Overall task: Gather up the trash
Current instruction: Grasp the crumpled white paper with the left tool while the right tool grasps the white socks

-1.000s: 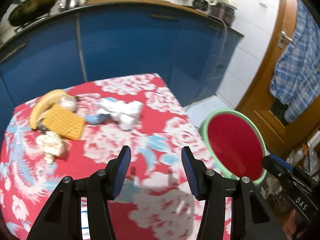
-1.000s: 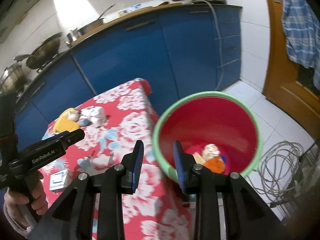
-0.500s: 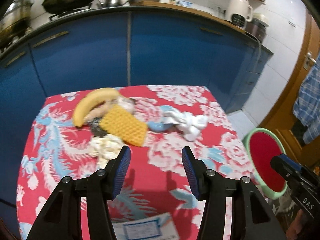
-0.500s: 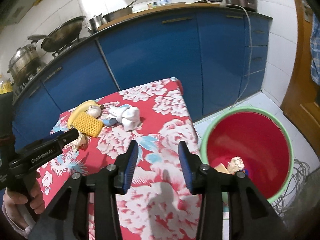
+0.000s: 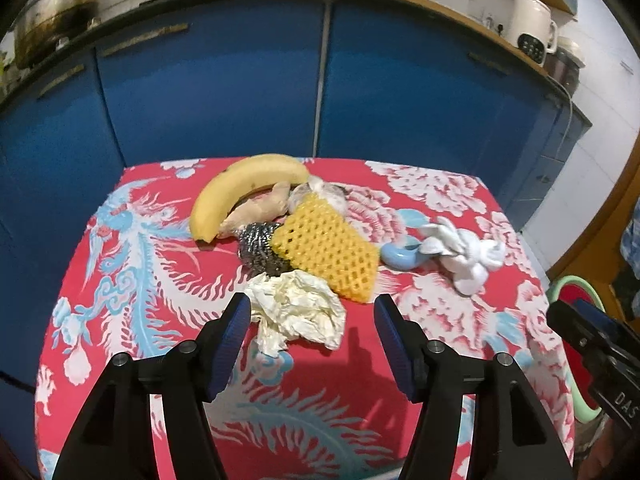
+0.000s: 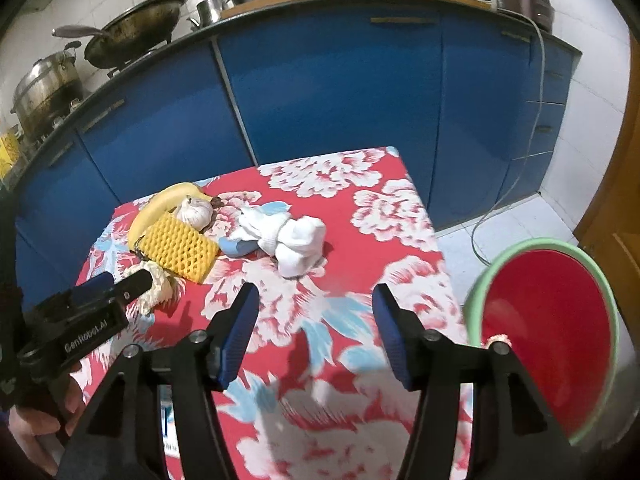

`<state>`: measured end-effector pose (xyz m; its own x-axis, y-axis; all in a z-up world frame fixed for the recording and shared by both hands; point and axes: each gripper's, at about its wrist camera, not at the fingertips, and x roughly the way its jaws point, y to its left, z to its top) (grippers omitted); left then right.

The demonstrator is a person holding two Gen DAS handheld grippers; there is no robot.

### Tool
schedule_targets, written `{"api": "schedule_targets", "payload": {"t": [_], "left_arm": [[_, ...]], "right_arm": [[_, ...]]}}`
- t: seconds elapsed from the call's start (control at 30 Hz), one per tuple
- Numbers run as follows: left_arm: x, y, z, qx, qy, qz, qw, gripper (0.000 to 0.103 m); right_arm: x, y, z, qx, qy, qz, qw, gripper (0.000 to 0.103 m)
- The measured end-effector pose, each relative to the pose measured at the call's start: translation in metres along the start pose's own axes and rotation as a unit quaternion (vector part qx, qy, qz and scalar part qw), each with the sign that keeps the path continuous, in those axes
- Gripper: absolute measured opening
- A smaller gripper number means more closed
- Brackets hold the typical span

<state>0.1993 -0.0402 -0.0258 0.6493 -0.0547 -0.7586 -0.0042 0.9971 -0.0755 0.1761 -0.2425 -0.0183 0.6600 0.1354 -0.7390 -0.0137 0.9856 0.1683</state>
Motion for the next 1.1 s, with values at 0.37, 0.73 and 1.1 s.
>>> {"api": "schedule_targets", "payload": {"t": [0.37, 0.73, 1.1], "left_arm": [[0.032, 0.014, 0.002, -0.022, 0.020, 0.008, 0.9995, 0.066], [0.040, 0.017, 0.001, -0.029, 0.025, -0.008, 0.9992, 0.068], [0.041, 0.020, 0.000, -0.036, 0.027, -0.016, 0.9988, 0.069]], "right_arm": [[0.061, 0.016, 0.017, -0.024, 0.018, -0.030, 0.999, 0.068], [0.087, 0.028, 0.016, -0.047, 0.033, -0.034, 0.998, 0.068], [0.096, 0.031, 0.011, -0.049, 0.048, -0.036, 0.997, 0.048]]}}
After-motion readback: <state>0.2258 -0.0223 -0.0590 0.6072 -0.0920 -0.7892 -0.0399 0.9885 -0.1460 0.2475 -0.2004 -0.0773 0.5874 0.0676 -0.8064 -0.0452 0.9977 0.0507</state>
